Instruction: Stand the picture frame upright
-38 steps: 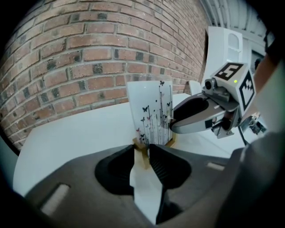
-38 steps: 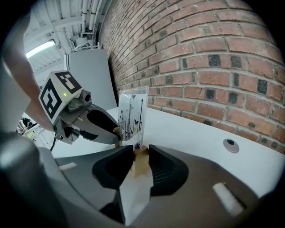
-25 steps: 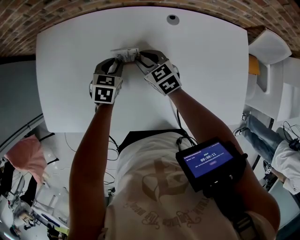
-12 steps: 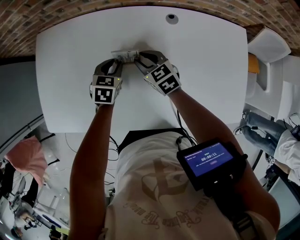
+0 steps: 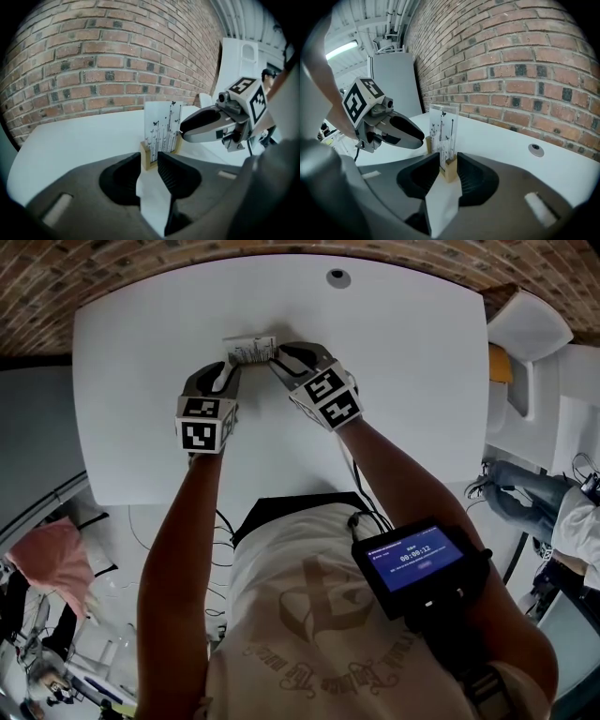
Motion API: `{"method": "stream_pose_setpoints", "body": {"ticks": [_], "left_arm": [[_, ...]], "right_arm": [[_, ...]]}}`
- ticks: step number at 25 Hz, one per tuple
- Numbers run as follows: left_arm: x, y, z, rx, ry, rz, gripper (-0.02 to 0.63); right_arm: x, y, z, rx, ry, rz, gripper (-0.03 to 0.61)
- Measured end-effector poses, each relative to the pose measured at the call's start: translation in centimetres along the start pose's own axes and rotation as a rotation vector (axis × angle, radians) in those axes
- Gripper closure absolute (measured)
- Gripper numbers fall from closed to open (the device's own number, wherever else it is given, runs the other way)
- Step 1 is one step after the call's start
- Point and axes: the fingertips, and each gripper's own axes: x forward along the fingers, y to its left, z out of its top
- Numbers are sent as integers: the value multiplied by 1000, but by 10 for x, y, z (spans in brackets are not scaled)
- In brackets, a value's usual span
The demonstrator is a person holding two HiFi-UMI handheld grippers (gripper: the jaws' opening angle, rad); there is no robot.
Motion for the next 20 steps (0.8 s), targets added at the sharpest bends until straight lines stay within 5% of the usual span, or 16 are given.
{"method": "stream_pose_setpoints", "body": {"ticks": [8, 20], "left_arm": [[-37, -6, 5, -43, -78, -14, 503], [-117, -32, 2, -53, -205, -24, 610]], "right_arm": [[-25, 5, 11, 83, -60, -50, 486], [-90, 43, 30, 100, -170, -108, 571]]}}
